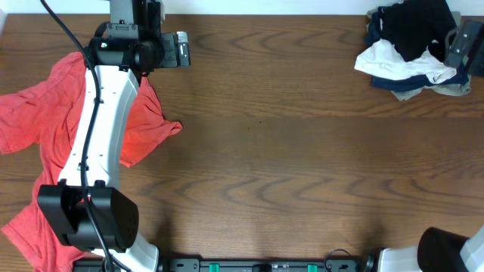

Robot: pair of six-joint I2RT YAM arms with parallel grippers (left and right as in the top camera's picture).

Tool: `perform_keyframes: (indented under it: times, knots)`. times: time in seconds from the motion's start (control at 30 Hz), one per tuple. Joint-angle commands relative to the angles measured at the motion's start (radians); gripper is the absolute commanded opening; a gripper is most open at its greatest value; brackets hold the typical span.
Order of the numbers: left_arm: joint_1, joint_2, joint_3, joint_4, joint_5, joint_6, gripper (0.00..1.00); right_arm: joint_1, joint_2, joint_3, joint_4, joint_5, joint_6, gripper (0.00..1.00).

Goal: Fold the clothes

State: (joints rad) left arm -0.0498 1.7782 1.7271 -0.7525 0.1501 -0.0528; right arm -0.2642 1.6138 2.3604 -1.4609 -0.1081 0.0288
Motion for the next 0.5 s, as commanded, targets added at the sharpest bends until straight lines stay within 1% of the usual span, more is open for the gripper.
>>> perform_keyframes:
  times: [0.0, 0.17, 0.27, 0.4, 0.47]
  knots:
    - [-0.003, 0.013, -0.004, -0.002, -0.002, -0.009, 0.98, 0.009, -0.036, -0.004, -0.013, -0.005, -0.008, 0.99]
    - [-0.003, 0.013, -0.004, -0.002, -0.002, -0.009, 0.98, 0.009, -0.037, -0.004, -0.018, -0.005, -0.008, 0.99]
    - [-0.003, 0.013, -0.004, -0.002, -0.002, -0.009, 0.98, 0.01, -0.039, -0.004, -0.057, 0.006, -0.008, 0.99]
    - [-0.003, 0.013, -0.004, -0.002, -0.002, -0.009, 0.98, 0.033, -0.059, -0.015, -0.044, 0.0, -0.008, 0.99]
    - [-0.003, 0.013, -0.004, -0.002, -0.002, -0.009, 0.98, 0.063, -0.079, -0.053, -0.003, 0.032, -0.009, 0.99]
